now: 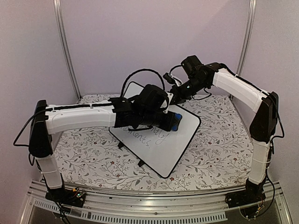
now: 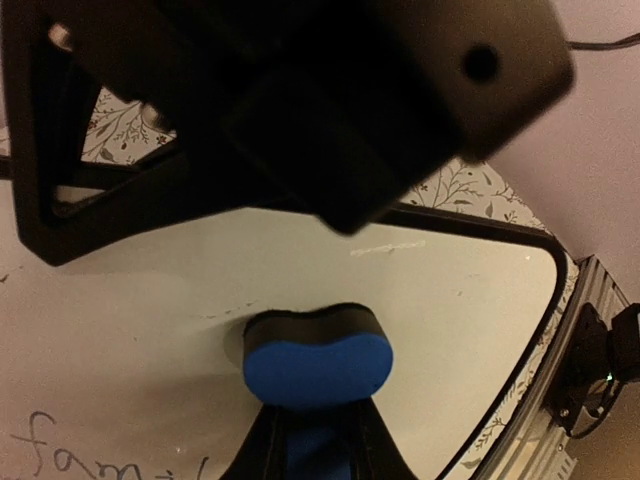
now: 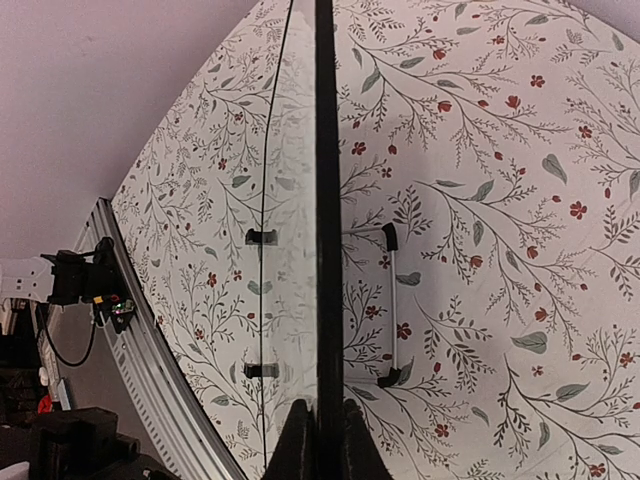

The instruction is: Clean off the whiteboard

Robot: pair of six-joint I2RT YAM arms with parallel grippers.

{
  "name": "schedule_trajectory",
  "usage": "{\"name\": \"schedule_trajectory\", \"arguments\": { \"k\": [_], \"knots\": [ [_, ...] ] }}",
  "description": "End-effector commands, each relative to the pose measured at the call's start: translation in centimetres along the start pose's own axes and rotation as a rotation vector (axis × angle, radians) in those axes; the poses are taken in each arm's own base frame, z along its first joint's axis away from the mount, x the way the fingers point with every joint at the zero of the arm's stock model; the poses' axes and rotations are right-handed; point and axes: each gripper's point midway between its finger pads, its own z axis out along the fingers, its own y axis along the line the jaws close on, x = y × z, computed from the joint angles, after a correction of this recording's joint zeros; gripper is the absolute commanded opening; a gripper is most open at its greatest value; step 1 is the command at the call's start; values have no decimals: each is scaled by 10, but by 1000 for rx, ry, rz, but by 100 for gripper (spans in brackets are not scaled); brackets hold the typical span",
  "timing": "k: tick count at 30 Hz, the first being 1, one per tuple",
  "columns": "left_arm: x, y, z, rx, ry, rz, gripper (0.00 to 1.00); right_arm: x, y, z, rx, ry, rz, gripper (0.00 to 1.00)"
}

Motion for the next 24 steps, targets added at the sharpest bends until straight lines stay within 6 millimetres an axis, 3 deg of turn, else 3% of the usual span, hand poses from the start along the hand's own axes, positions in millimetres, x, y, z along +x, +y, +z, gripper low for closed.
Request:
{"name": "schedule_trajectory", "arguments": {
  "k": [1,5,17,24],
  "knots": [
    [2,42,23,-135,9,3,0,18,27,5,-20,62,-70,0],
    [11,51,21,-156,30,-6,0,18,27,4,-17,59,-72,0],
    [80,68,4,-132,128,-73,0,19,22,8,-5,67,-67,0],
    [92,79,-11,-153,124,-91,0,18,23,6,-1,64,-69,0]
  ]
}}
